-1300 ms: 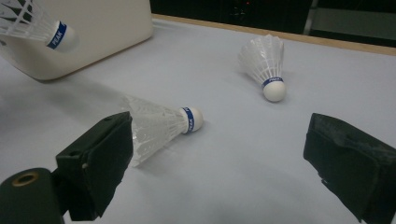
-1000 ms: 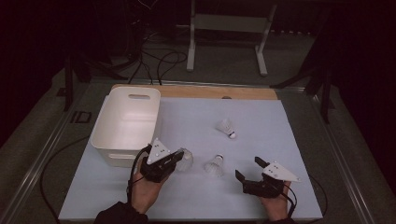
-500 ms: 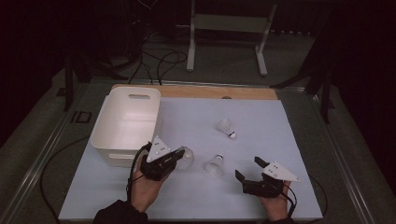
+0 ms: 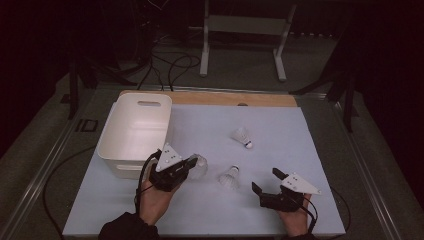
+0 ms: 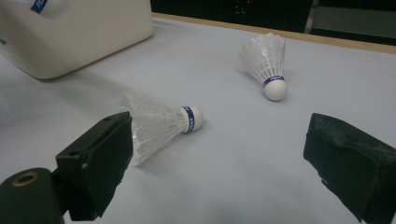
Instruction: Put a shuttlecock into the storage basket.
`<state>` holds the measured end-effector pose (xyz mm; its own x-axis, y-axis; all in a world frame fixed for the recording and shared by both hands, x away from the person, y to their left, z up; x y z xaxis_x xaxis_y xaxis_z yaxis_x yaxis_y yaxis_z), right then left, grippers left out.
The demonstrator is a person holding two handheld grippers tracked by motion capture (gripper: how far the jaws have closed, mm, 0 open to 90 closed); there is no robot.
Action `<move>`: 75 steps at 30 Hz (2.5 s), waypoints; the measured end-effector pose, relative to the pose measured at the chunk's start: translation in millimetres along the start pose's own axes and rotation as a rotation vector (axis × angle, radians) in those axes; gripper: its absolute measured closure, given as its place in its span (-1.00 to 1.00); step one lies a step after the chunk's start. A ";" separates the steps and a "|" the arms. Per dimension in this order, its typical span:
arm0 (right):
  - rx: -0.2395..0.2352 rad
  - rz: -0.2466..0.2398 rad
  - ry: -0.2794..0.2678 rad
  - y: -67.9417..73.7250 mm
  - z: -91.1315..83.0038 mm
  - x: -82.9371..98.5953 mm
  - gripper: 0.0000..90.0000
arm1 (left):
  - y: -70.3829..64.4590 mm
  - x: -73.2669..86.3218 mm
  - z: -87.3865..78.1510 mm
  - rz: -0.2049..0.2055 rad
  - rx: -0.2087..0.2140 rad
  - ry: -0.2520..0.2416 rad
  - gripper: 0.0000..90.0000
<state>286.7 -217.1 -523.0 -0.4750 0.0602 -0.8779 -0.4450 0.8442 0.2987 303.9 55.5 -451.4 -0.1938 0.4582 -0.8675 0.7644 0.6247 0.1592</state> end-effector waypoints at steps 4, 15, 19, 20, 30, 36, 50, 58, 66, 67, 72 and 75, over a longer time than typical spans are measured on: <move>0.004 -0.003 -0.001 -0.5 -0.3 -0.3 -0.82 | 1.1 -0.2 -0.7 -0.002 -0.001 -0.001 0.97; 0.007 0.001 0.001 -0.5 -0.8 -0.3 -0.82 | 4.7 -4.9 -3.7 -0.003 -0.008 -0.010 0.98; 0.005 0.003 0.000 -0.5 -0.8 -0.4 -0.82 | 5.3 -6.1 -4.1 0.000 -0.009 -0.011 0.97; 0.007 0.002 0.001 -0.6 -0.9 -0.3 -0.82 | 5.6 -6.6 -4.2 -0.001 -0.010 -0.012 0.98; 0.006 0.002 0.001 -0.4 -0.8 -0.2 -0.82 | 8.5 -9.9 -5.5 -0.002 -0.008 -0.017 0.97; 0.005 0.002 0.001 -0.4 -0.6 -0.2 -0.82 | 10.4 -9.6 -5.3 -0.007 -0.006 -0.017 0.97; 0.001 0.006 0.002 0.2 -0.3 0.0 -0.82 | 13.1 -10.6 -5.9 -0.002 0.005 -0.035 0.97; 0.004 0.003 0.003 -0.2 0.0 0.2 -0.82 | 14.6 -10.6 -7.2 0.006 0.013 -0.036 0.97; 0.003 0.005 0.003 -0.1 0.0 0.2 -0.82 | 15.7 -11.3 -8.0 0.014 0.023 -0.041 0.97; 0.003 0.005 0.003 -0.1 0.0 0.2 -0.82 | 16.0 -11.4 -8.1 0.016 0.021 -0.040 0.97; 0.004 0.003 0.002 -0.3 0.1 0.1 -0.82 | 17.6 -13.6 -10.2 0.024 0.024 -0.040 0.97; 0.004 0.004 0.003 -0.2 0.2 0.2 -0.82 | 18.9 -15.7 -11.7 0.030 0.027 -0.046 0.97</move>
<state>286.8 -217.2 -523.3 -0.4789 0.0619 -0.8757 -0.4404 0.8460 0.3006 314.1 67.5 -429.3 -0.1430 0.4466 -0.8832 0.7858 0.5938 0.1730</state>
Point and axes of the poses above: each handheld gripper's, and its own axes: z roughly forward along the jaws, x roughly out of its underside, y roughly to its left, the point moved 7 cm from there along z, roughly forward along the jaws, and after that the axes turned 15 degrees about z, right-handed, at the moved point
